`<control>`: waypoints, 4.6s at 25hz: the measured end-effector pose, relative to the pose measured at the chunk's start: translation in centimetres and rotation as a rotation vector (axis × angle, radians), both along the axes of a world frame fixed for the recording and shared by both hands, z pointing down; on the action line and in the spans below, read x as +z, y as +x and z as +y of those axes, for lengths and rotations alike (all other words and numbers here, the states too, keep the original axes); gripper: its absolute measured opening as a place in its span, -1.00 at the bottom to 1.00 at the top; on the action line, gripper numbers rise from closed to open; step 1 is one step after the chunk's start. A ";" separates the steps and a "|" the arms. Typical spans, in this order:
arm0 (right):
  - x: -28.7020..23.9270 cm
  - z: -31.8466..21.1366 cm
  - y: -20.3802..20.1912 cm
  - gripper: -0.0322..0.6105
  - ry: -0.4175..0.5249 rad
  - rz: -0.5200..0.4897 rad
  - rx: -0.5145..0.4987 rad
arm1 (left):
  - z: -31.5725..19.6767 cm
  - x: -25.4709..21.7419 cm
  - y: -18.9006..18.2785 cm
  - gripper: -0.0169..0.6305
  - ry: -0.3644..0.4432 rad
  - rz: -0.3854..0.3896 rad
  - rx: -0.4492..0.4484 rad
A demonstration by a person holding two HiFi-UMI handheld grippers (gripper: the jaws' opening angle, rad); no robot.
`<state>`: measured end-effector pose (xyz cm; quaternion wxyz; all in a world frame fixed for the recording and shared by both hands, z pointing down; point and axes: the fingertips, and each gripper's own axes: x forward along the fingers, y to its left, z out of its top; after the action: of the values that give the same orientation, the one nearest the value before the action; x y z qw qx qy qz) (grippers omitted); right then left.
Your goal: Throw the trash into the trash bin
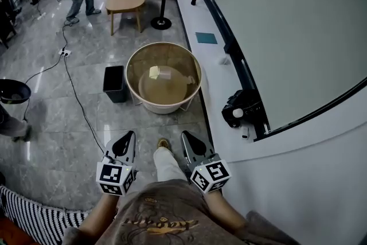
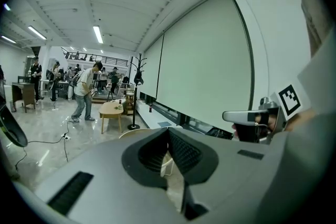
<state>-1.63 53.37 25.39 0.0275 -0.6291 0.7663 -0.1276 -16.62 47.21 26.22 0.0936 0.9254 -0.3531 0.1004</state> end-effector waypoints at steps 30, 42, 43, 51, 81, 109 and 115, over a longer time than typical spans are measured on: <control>-2.3 -26.0 11.2 -0.85 -0.009 0.007 -0.115 | -24.4 -2.7 10.7 -0.89 -0.006 0.006 -0.095; -0.9 -31.3 11.9 -0.85 -0.042 -0.007 -0.092 | -31.0 -2.4 12.0 -0.89 -0.021 0.014 -0.078; -0.9 -31.9 11.9 -0.85 -0.044 -0.007 -0.086 | -31.7 -2.2 12.1 -0.89 -0.022 0.011 -0.071; -1.0 -37.9 12.0 -0.85 -0.053 -0.022 -0.027 | -38.0 -2.5 12.9 -0.89 -0.037 0.008 -0.021; -1.7 -48.2 14.7 -0.85 -0.041 -0.029 0.086 | -50.2 -4.0 15.8 -0.89 -0.034 0.015 0.066; 9.2 -52.6 17.5 -0.85 -0.152 -0.010 0.055 | -53.8 10.0 20.2 -0.89 -0.125 -0.056 0.088; 14.2 -53.6 17.1 -0.85 -0.172 0.017 0.024 | -54.9 15.8 20.9 -0.89 -0.137 -0.055 0.099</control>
<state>15.44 -0.25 39.59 -0.0318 -0.6395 0.7450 -0.1872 4.29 -7.66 41.98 0.1420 0.9300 -0.3018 0.1541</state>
